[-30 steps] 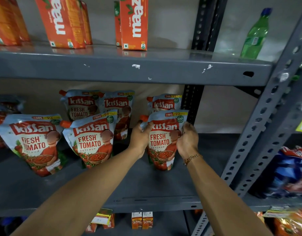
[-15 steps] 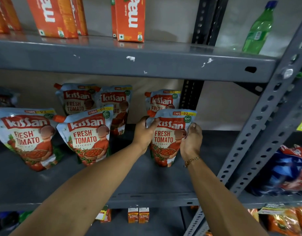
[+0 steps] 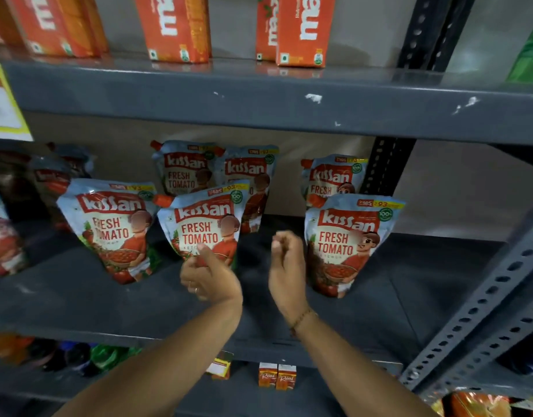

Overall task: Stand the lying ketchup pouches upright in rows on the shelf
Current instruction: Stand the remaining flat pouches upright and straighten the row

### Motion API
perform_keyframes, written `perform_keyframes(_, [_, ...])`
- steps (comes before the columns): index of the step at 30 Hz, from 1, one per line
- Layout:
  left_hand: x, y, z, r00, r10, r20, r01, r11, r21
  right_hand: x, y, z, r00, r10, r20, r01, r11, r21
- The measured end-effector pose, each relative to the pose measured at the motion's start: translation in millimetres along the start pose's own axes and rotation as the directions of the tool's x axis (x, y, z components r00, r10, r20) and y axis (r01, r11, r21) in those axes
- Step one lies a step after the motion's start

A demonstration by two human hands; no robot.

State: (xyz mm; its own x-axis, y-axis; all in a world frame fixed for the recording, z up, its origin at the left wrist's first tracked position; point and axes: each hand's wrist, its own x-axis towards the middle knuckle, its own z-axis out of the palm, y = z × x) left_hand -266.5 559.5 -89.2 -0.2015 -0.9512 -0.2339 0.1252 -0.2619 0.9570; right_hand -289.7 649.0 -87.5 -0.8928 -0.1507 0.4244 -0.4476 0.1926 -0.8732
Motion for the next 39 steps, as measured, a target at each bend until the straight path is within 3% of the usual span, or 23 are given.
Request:
perform_keyframes(4, [30,22,-9,1.000,0.026,-0.017,-0.023,0.986,0.165,33,-25,40,0.956,0.241,0.170,-0.277,0.929,0.244])
perform_keyframes(8, [54,33,-13,0.969,0.215,0.124,-0.227,0.970,0.089,54,-34,57,0.886,0.399,0.237,-0.463,0.724,0.511])
perform_keyframes(10, [63,40,-15,0.942,0.264,0.208,-0.285,0.956,0.076,58,-32,60,0.859,0.442,0.257,-0.506,0.660,0.556])
perform_keyframes(18, [75,44,-11,0.903,0.304,0.303,-0.359,0.922,0.143,59,-31,64,0.845,0.469,0.255,-0.524,0.634,0.569])
perform_keyframes(24, [76,49,-10,0.896,0.281,0.345,-0.349,0.925,0.152,55,-28,63,0.905,0.384,0.183,-0.425,0.814,0.396])
perform_keyframes(28, [71,49,-3,0.906,0.242,0.346,-0.301,0.945,0.130,57,-26,55,0.914,0.388,0.122,-0.404,0.830,0.384])
perform_keyframes(34, [57,43,6,0.896,0.220,0.385,-0.277,0.956,0.097,54,-17,37,0.906,0.419,0.066,-0.400,0.792,0.461])
perform_keyframes(39, [45,36,14,0.881,0.213,0.423,-0.271,0.959,0.082,51,-17,25,0.891,0.449,0.076,-0.389,0.666,0.637])
